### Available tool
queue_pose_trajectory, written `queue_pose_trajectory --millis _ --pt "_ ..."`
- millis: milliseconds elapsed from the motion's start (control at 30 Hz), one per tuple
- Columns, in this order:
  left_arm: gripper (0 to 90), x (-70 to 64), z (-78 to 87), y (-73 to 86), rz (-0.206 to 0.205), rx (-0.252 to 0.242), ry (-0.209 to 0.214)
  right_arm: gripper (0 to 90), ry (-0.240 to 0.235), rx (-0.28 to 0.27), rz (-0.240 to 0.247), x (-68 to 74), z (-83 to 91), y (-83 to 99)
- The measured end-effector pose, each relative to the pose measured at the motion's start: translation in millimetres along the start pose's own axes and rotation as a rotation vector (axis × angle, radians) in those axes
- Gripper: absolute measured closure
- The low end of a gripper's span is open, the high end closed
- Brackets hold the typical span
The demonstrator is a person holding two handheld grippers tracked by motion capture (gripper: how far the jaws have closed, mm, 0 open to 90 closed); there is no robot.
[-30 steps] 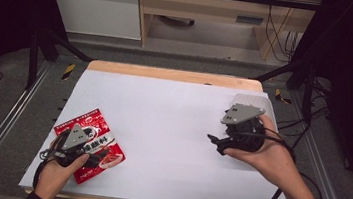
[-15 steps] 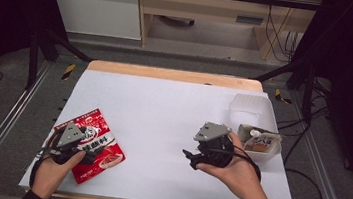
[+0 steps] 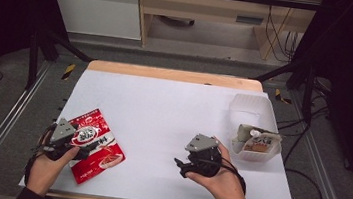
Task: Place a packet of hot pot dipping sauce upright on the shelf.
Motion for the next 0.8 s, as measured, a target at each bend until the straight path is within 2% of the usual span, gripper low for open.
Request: queue_pose_trajectory --millis 100,233,400,667,800 --pt "8.1 5.9 1.3 1.3 0.015 -0.002 -0.013 16.0 0.003 -0.012 -0.025 0.1 -3.9 4.3" --pt "8.1 11.6 1.9 3.4 0.024 0.003 -0.02 14.7 0.029 -0.03 -0.055 -3.0 -6.9 10.3" --pt "8.1 18.9 3.1 4.9 0.035 0.004 -0.038 12.5 0.052 -0.026 -0.092 -7.5 -12.9 19.3" --pt "8.2 41.1 9.0 12.3 0.07 0.005 -0.072 12.0 0.082 -0.033 -0.136 -15.0 -17.2 31.8" --pt "8.1 55.9 12.4 19.3 0.086 0.016 -0.096 12.2 0.085 -0.04 -0.153 -14.4 -16.0 36.4"
Point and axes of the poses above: each handheld gripper's, and its own axes: z roughly backward along the jaws, y roughly out of its underside, x roughly to its left, the point moved 7 cm from there along -z, roughly forward along the jaws, and after that the axes turned 5 degrees about x, right-handed, at the moved point
